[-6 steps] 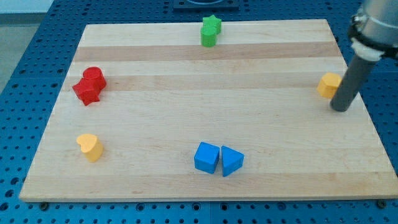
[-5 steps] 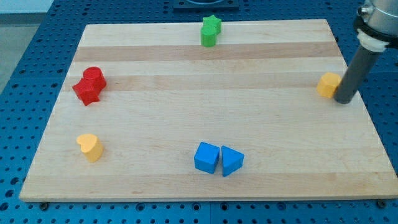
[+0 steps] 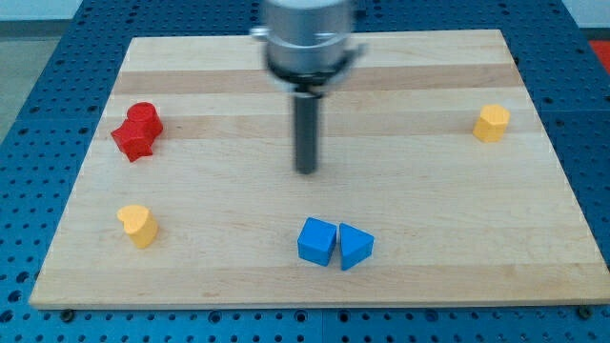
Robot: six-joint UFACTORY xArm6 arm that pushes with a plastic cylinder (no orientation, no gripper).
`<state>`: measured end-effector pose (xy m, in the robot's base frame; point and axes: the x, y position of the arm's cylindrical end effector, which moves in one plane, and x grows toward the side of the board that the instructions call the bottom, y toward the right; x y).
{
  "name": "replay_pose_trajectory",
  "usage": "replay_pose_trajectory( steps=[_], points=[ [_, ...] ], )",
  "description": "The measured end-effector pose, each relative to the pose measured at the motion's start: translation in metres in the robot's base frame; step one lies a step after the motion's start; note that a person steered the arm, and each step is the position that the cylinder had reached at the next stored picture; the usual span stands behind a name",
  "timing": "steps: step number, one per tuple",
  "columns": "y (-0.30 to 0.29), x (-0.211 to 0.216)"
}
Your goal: Push yellow heart into yellow hexagon
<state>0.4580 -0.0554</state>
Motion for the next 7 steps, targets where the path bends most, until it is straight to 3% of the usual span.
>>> replay_pose_trajectory(
  steps=[2,3,4,7],
  points=[
    [-0.186,0.019],
    [-0.202,0.077],
    [-0.198,0.116],
    [-0.101,0.075]
  ],
)
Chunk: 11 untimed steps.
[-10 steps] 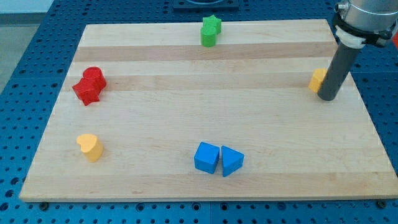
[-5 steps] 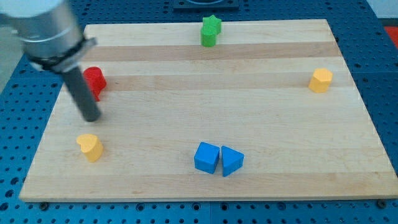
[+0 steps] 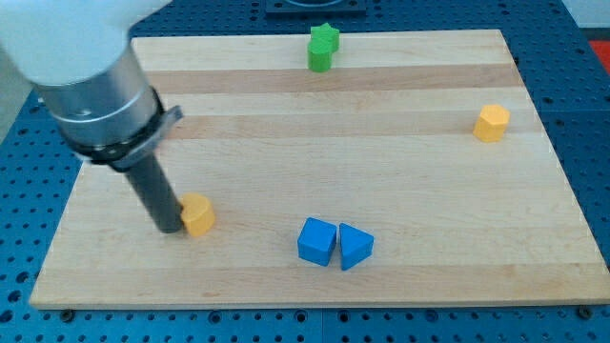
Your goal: Push yellow heart into yellow hexagon
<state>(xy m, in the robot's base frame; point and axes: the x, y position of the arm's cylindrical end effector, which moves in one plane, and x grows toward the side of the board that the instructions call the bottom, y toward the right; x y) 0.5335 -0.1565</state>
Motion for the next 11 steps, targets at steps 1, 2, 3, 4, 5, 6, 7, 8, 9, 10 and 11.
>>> replay_pose_trajectory(
  steps=[1,2,3,4,5,6,7,8,9,10,11],
  points=[
    [0.034,-0.013],
    [0.088,-0.018],
    [0.126,-0.018],
    [0.167,-0.018],
    [0.203,-0.017],
    [0.23,-0.011],
    [0.252,0.003],
    [0.271,0.004],
    [0.303,0.003],
    [0.319,-0.008],
    [0.321,-0.032]
  ],
)
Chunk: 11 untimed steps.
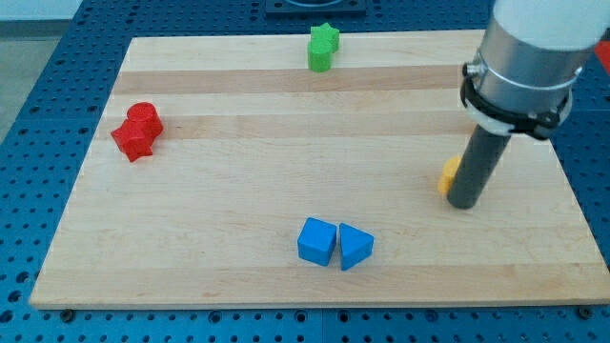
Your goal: Push yellow heart into yellow hexagon
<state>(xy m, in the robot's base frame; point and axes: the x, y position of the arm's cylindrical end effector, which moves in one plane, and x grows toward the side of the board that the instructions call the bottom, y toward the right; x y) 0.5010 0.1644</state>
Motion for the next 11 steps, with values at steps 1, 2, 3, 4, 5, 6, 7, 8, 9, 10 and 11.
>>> replay_pose_trajectory(
  steps=[1,2,3,4,5,6,7,8,9,10,11],
  points=[
    [-0.004,-0.02],
    [-0.012,-0.037],
    [-0.032,-0.038],
    [-0.048,-0.04],
    [-0.03,-0.052],
    [-0.021,-0.068],
    [-0.011,-0.083],
    [0.002,-0.094],
    [0.011,-0.097],
    [-0.013,-0.097],
    [-0.048,-0.11]
  ],
)
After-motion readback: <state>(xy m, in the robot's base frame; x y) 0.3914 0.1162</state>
